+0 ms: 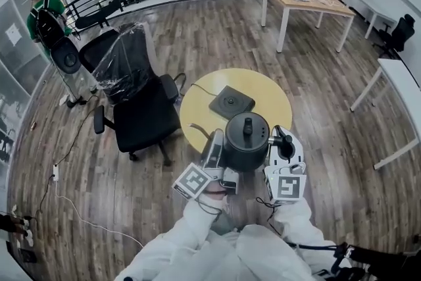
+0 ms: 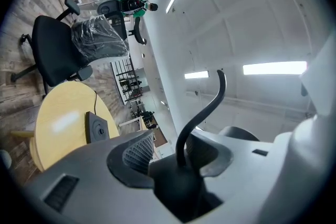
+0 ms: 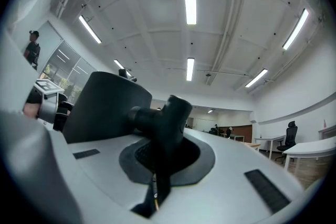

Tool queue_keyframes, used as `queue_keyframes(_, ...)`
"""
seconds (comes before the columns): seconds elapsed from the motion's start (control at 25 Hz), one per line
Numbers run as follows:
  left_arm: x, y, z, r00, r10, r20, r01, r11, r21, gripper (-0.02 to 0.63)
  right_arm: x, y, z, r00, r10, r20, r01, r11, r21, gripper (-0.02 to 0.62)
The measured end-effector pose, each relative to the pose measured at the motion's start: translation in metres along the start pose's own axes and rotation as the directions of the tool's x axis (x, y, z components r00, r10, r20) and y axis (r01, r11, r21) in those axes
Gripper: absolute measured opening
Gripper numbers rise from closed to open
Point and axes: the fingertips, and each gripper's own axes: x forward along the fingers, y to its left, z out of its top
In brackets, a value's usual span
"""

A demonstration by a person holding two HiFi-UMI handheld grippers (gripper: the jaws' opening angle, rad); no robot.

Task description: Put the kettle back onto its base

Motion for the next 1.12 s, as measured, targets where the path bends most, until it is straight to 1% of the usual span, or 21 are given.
queue_keyframes(0.08, 0.021, 0.004, 0.008, 0.999, -0.038, 0.014, 0.038, 0.999, -0.001, 0.181, 0.02, -0.002, -0.005, 1.0, -0.005, 0.003, 0.005, 1.0, 0.01, 0.012)
queue_keyframes(0.24, 0.061, 0.017, 0.029, 0.998, -0.062, 0.008, 0.062, 0.998, 0.006, 0.179, 0.066, -0.006, -0.01, 1.0, -0.016, 0.023, 0.015, 1.0, 0.002, 0.012)
queue_keyframes(0.44, 0.116, 0.044, 0.057, 0.998, -0.066, -0.013, 0.066, 0.998, -0.001, 0.176, 0.132, -0.008, -0.024, 0.999, -0.032, 0.011, 0.032, 0.999, 0.002, 0.013)
queue_keyframes(0.68, 0.173, 0.074, 0.082, 0.996, -0.072, -0.046, 0.071, 0.997, -0.02, 0.176, 0.194, -0.011, -0.042, 0.999, -0.053, -0.008, 0.053, 0.999, -0.004, 0.012)
queue_keyframes(0.84, 0.204, 0.092, 0.09, 0.995, -0.074, -0.065, 0.072, 0.997, -0.024, 0.176, 0.226, -0.013, -0.053, 0.998, -0.06, -0.007, 0.06, 0.998, 0.012, 0.012)
queue_keyframes(0.96, 0.224, 0.105, 0.088, 0.994, -0.071, -0.077, 0.069, 0.997, -0.025, 0.176, 0.243, -0.019, -0.068, 0.998, -0.055, -0.01, 0.055, 0.998, 0.022, 0.012)
queue_keyframes(1.12, 0.249, 0.125, 0.08, 0.995, -0.028, -0.093, 0.027, 1.0, -0.015, 0.176, 0.261, -0.034, -0.089, 0.998, -0.058, -0.022, 0.059, 0.998, 0.02, 0.012)
